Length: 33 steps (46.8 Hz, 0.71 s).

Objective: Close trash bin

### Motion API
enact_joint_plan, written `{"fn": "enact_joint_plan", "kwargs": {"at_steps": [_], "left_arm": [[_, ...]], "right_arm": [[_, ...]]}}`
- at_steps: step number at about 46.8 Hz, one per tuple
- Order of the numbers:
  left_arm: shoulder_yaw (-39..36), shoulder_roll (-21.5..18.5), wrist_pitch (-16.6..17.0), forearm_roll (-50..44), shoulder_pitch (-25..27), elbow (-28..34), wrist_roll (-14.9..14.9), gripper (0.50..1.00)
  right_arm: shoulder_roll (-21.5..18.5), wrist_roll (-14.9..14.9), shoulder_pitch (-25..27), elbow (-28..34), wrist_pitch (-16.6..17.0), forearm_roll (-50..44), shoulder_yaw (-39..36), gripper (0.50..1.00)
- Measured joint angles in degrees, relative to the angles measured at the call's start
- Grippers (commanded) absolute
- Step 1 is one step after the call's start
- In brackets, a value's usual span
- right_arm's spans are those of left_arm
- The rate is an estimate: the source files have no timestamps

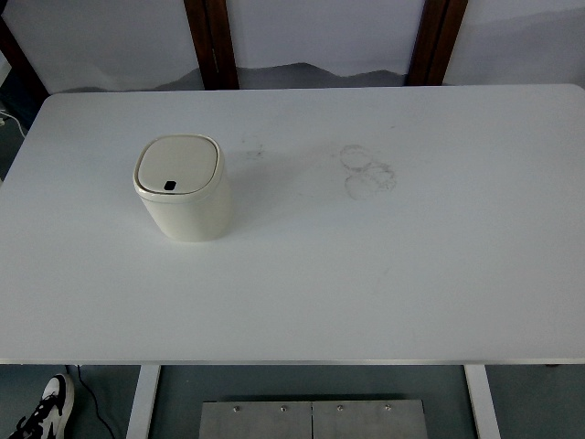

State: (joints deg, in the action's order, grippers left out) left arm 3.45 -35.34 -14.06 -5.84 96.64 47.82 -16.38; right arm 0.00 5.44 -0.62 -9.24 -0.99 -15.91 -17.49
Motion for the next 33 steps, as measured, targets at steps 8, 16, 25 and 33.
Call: {"fn": "enact_joint_plan", "kwargs": {"at_steps": [8,16,25,33], "left_arm": [[4.4,-0.3,0.0,-0.3,-4.0,-2.1,6.9,1.0],[9.8,-0.5,-0.5,-0.7,-9.8,-4.9,13.6,1.0],[17.1,-0.6,-0.7,-1.2,-15.9,-6.4,14.1,1.0],[22.4,-2.4,-2.9,-3.9,-21.9,-6.5,14.1,1.0]], "right_arm": [[0.0,0.0,0.0,0.0,0.0,0.0,0.0,0.995],[0.0,0.0,0.0,0.0,0.0,0.0,0.0,0.995],[0.0,0.0,0.0,0.0,0.0,0.0,0.0,0.995],[0.0,0.0,0.0,0.0,0.0,0.0,0.0,0.995]]}}
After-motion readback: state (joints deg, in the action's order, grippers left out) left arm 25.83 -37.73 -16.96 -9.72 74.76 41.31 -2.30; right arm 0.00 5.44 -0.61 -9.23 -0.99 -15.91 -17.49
